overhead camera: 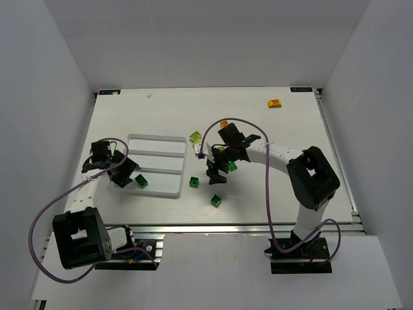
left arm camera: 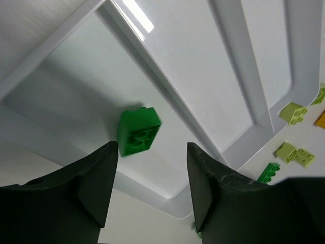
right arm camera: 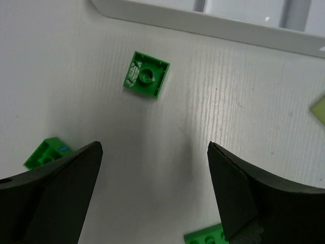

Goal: Sort the legos into containers by color

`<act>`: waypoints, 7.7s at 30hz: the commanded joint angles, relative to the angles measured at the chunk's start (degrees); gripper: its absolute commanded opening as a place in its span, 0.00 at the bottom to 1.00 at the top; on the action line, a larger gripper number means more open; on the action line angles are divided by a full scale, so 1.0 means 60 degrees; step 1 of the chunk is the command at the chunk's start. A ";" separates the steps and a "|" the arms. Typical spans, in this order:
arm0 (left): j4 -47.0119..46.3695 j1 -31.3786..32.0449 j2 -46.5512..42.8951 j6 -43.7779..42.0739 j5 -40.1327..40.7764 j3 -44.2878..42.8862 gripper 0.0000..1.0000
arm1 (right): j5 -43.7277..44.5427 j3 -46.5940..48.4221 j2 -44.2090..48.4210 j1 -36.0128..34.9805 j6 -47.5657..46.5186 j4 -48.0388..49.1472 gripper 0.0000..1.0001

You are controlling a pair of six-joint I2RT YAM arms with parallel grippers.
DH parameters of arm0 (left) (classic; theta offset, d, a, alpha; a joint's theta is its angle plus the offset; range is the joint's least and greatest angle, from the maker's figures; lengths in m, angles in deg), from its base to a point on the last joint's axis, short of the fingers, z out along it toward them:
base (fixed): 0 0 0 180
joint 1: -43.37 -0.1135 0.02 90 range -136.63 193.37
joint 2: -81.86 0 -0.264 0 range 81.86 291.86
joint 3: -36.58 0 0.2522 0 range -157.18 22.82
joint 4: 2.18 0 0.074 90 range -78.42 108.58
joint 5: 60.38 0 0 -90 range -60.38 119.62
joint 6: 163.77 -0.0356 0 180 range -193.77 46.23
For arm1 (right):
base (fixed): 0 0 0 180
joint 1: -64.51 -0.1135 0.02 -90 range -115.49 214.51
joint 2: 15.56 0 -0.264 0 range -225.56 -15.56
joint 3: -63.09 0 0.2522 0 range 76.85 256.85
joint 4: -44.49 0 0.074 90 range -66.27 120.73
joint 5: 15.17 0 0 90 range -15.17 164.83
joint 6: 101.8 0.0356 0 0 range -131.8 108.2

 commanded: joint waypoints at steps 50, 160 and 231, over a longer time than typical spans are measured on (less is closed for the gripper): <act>0.0762 -0.0049 -0.5463 -0.0186 -0.2204 -0.0630 0.59 | 0.0679 0.2030 -0.1554 -0.2387 0.3921 0.3576 0.29; 0.1861 0.7539 0.0380 -0.0509 0.6718 -0.1421 0.44 | 0.4487 0.0535 -0.0675 0.1583 0.5430 0.0516 0.89; 0.1309 0.6529 -0.4674 0.0752 0.4448 -0.2081 0.47 | 0.1701 0.5239 -0.2170 -0.2374 0.6381 0.1044 0.65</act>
